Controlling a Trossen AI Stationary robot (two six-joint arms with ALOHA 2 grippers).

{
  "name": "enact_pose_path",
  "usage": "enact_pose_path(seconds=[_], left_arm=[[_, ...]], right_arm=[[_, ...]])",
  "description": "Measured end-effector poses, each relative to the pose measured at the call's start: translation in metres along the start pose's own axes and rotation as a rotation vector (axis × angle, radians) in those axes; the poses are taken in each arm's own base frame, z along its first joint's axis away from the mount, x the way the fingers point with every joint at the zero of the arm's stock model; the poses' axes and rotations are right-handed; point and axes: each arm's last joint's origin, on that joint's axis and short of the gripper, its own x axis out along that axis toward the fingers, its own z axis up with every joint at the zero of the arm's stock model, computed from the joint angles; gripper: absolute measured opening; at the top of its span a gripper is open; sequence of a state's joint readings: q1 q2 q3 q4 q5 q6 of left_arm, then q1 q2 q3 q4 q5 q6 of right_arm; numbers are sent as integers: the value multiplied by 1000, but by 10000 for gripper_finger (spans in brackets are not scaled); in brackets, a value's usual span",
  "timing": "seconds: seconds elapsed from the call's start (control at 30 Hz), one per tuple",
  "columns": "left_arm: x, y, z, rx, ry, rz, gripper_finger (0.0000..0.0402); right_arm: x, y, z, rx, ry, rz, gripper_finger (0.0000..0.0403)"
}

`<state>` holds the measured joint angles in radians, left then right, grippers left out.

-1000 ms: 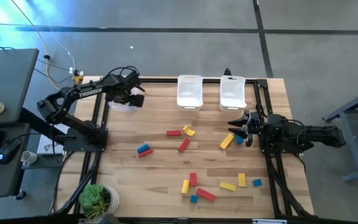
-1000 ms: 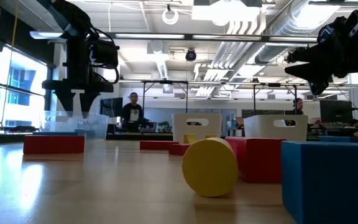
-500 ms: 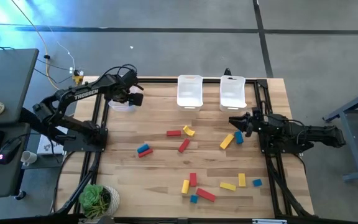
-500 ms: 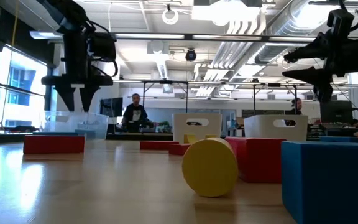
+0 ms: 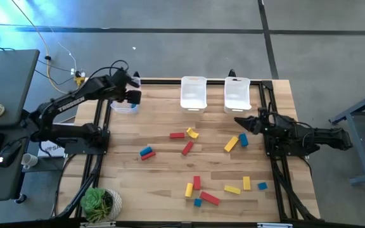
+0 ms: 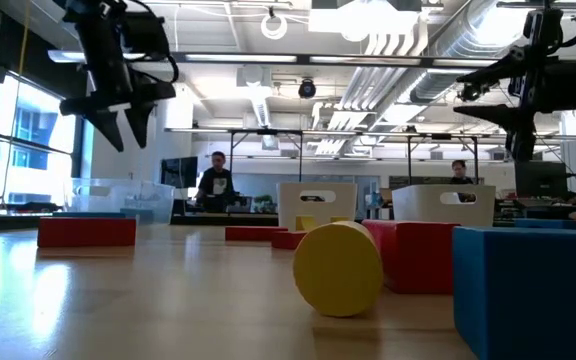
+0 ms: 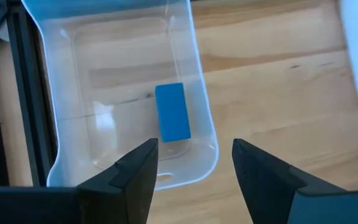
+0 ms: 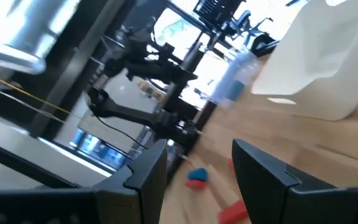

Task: Sort & place blocks by color
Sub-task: Put the yellow block into the right white bin

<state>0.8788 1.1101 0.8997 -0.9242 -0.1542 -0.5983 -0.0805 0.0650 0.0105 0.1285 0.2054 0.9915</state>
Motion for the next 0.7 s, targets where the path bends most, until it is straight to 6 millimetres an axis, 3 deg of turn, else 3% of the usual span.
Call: enact_pose_path(seconds=[0.4,0.57,0.7], left_arm=[[-17,4,-4,9,-49,-70,192],[-20,2,-5,21,-58,-104,192],[-22,-2,-5,36,-81,-130,192]], right_arm=[[-2,18,12,-30,-105,139,167],[0,45,29,-151,-89,113,167],[9,67,42,-271,-29,-2,167]])
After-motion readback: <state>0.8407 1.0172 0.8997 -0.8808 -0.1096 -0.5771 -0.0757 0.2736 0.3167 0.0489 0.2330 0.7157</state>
